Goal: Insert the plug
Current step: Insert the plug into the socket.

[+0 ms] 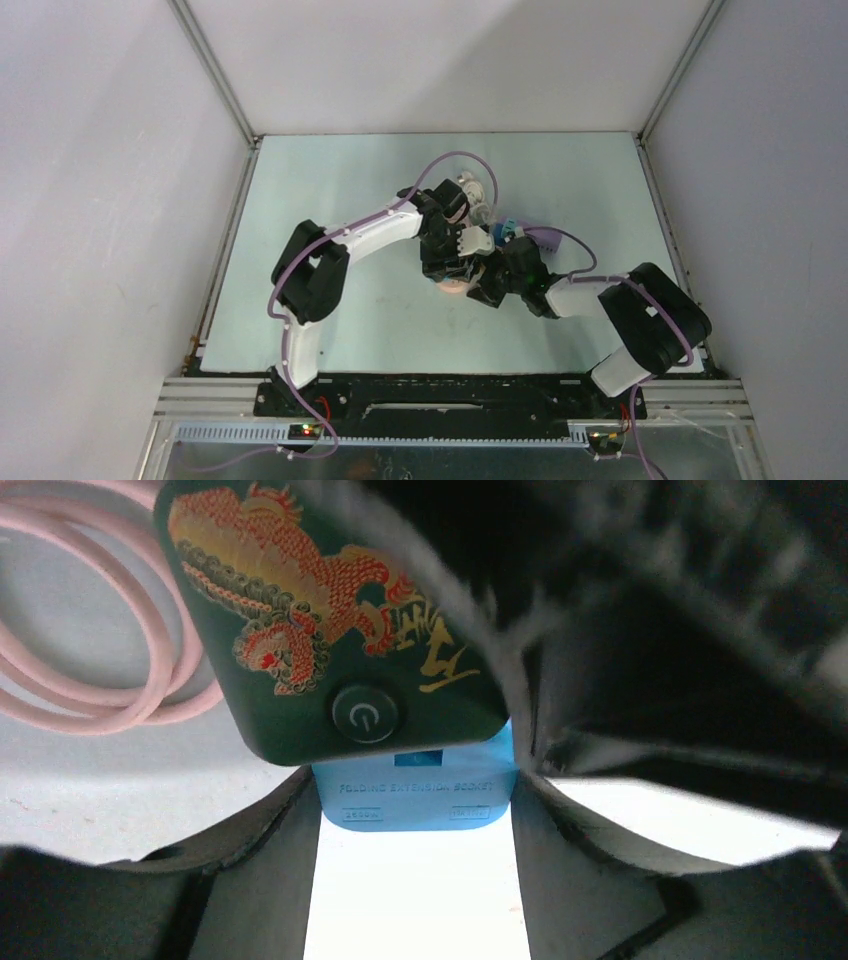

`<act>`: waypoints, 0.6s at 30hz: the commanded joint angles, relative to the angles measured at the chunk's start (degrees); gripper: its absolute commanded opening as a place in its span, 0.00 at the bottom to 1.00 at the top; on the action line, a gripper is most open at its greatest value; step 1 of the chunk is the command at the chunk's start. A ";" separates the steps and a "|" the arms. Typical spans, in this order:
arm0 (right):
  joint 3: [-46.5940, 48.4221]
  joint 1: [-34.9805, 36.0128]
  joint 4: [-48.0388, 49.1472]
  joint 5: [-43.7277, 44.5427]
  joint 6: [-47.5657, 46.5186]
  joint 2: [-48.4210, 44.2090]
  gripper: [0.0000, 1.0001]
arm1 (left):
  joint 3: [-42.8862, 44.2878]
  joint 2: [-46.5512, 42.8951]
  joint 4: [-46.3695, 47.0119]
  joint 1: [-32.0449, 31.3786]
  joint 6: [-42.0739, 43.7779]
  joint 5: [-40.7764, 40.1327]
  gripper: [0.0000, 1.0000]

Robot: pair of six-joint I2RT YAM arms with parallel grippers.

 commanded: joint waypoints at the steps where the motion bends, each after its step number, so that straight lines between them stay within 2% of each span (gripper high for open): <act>1: 0.32 4.51 10.44 8.82 1.32 3.36 0.87 | -1.88 -0.20 1.18 -0.95 2.10 2.05 0.00; 7: 0.32 7.40 11.05 14.42 2.49 5.68 0.85 | -3.27 -0.66 1.03 -0.94 3.32 2.14 0.00; 11: 0.32 7.35 12.66 16.69 3.84 7.70 0.77 | -4.28 -1.22 1.22 -0.94 3.63 2.76 0.00; 18: 0.32 8.53 14.65 20.14 5.89 10.91 0.76 | -5.14 -2.25 2.29 -0.61 3.70 4.66 0.00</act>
